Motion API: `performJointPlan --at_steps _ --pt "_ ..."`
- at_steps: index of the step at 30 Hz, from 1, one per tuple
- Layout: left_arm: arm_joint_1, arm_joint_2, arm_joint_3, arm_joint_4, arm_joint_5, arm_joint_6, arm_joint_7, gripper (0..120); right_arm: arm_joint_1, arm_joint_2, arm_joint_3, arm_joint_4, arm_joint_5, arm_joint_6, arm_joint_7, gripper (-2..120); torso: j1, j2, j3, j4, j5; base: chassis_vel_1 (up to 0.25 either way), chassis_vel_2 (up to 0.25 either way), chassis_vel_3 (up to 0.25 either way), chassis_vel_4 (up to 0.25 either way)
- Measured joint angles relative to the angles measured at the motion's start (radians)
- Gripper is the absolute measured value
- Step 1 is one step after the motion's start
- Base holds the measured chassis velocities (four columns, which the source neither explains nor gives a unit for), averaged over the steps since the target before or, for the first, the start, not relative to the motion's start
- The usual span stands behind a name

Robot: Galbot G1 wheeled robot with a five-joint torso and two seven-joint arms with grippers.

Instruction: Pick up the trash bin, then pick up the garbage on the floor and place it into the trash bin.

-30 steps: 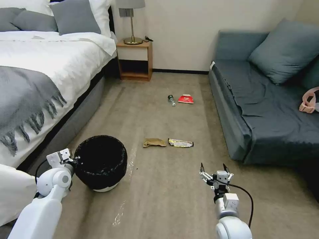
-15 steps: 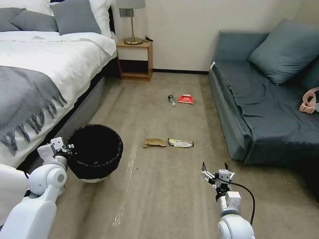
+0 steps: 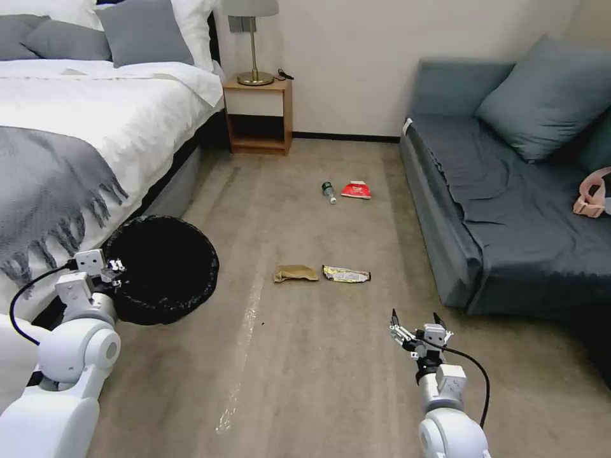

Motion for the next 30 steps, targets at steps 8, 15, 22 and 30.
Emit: performJointPlan --at_steps 8,15,22,30 --pt "0.001 0.003 0.001 0.0 0.062 -0.05 0.008 4 -0.007 0.009 0.016 -0.004 -0.002 0.011 -0.008 100 0.0 0.0 0.0 0.0 0.0 0.0 0.0 0.0 0.0" --pt "0.019 -0.006 -0.001 0.007 0.069 -0.071 0.006 4 -0.01 0.017 0.022 -0.012 -0.004 0.026 -0.031 100 0.0 0.0 0.0 0.0001 0.0 0.0 0.0 0.0 0.0" --pt "0.026 -0.019 0.0 0.022 0.075 -0.084 0.004 4 -0.015 0.023 0.027 -0.014 -0.006 0.039 -0.043 100 0.0 0.0 0.0 0.0 0.0001 0.0 0.0 0.0 0.0" --pt "0.063 -0.042 0.016 -0.003 0.077 -0.086 0.004 4 -0.022 0.03 0.028 -0.025 -0.012 0.06 -0.047 100 0.0 0.0 0.0 0.0 0.0002 0.0 0.0 0.0 0.0"
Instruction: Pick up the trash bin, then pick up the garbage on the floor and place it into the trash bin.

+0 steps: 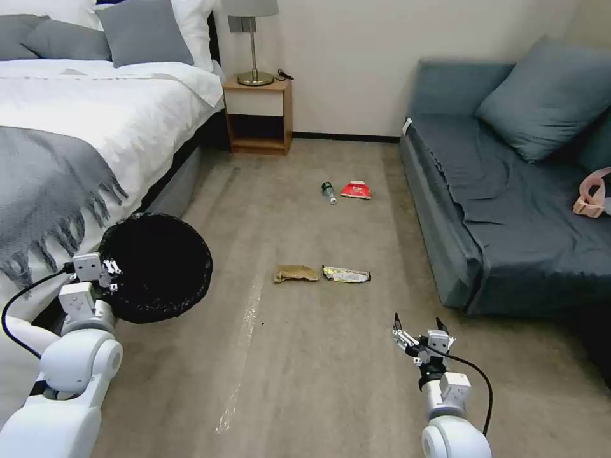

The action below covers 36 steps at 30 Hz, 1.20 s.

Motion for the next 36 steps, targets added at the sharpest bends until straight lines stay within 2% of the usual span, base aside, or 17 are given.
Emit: performJointPlan --at_steps 7,13,36 --pt "0.027 -0.026 0.017 -0.005 0.005 0.0 0.0 4 0.005 0.007 0.0 -0.016 0.0 0.02 -0.001 100 0.0 0.0 0.0 0.0 0.0 -0.058 0.057 0.051 -0.06" --pt "0.029 -0.026 0.017 -0.001 0.008 -0.004 -0.001 4 0.009 0.01 -0.003 -0.021 0.0 0.022 -0.001 100 0.0 0.0 0.0 0.0 0.0 -0.098 0.12 0.105 -0.111" --pt "-0.003 -0.025 0.024 0.048 0.008 -0.033 0.009 4 0.002 0.013 0.002 -0.033 -0.005 0.026 -0.007 100 0.0 0.0 0.0 0.0001 -0.0001 -0.083 0.09 0.089 -0.089"
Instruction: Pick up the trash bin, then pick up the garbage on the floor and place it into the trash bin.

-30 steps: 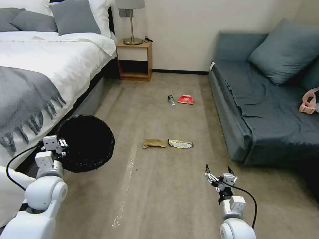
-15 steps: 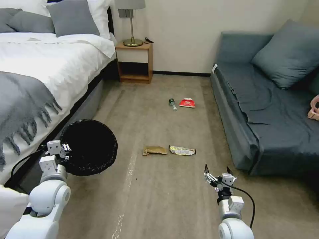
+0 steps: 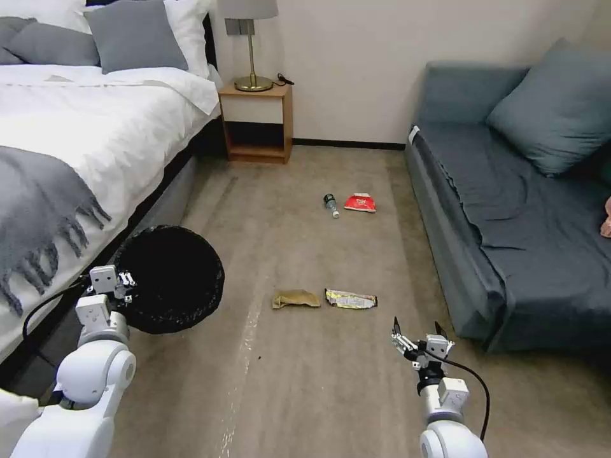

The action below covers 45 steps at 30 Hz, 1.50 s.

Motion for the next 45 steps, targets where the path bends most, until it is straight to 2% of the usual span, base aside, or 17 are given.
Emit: performJointPlan --at_steps 19,26,31,45 --pt "-0.012 0.007 0.009 0.034 -0.003 -0.022 0.013 4 0.005 0.02 -0.004 -0.027 -0.024 0.006 -0.007 100 0.0 0.0 0.0 0.0 -0.0001 -0.099 0.103 0.097 -0.097" --pt "-0.024 0.023 -0.009 0.045 -0.039 -0.023 0.018 4 0.002 0.018 -0.005 -0.029 -0.024 0.013 -0.008 100 0.0 0.0 0.0 -0.0001 0.0 -0.111 0.097 0.099 -0.105" --pt "-0.014 0.026 -0.02 0.04 -0.055 -0.022 0.018 4 -0.007 0.011 -0.007 -0.029 -0.025 0.021 -0.011 100 0.0 0.0 0.0 -0.0001 0.0 -0.112 0.1 0.127 -0.095" --pt "0.003 0.019 -0.013 0.035 -0.054 -0.024 0.018 4 -0.008 0.012 -0.008 -0.037 -0.028 0.034 -0.013 100 0.0 0.0 0.0 -0.0001 -0.0001 -0.126 0.123 0.123 -0.121"
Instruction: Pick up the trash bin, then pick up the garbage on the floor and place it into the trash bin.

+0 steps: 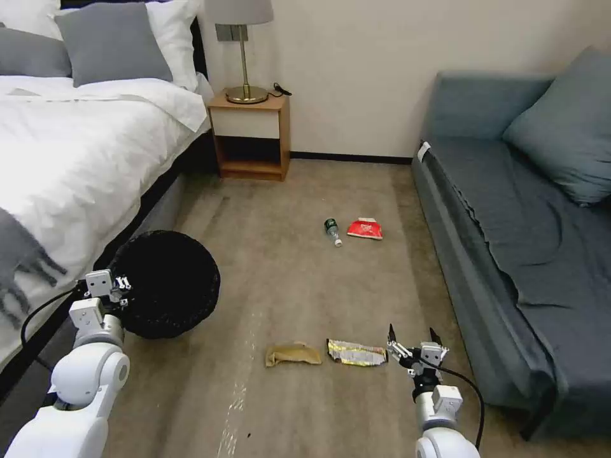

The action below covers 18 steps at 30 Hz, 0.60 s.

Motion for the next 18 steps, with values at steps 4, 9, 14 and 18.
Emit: performJointPlan --at_steps 4,9,14,18 --pt "0.0 -0.001 0.006 0.002 0.003 -0.001 0.0 4 0.003 0.0 0.0 -0.008 -0.007 0.0 0.0 100 0.0 0.0 0.0 0.0 0.0 -0.135 0.122 0.137 -0.123" --pt "-0.003 -0.003 0.016 0.008 0.007 -0.002 0.0 4 0.006 -0.003 -0.003 -0.02 -0.017 0.009 -0.006 100 0.0 0.0 0.0 0.0 0.0001 -0.119 0.132 0.12 -0.123" --pt "-0.006 -0.003 0.019 0.012 0.009 -0.005 0.002 4 0.013 -0.003 -0.008 -0.03 -0.025 0.011 -0.009 100 0.0 0.0 0.0 0.0001 0.0 -0.121 0.128 0.117 -0.135" --pt "-0.006 -0.003 0.02 0.016 0.009 -0.008 0.007 4 0.017 -0.008 -0.017 -0.043 -0.032 0.058 -0.036 100 0.0 0.0 0.0 0.0 0.0 -0.12 0.112 0.122 -0.134"
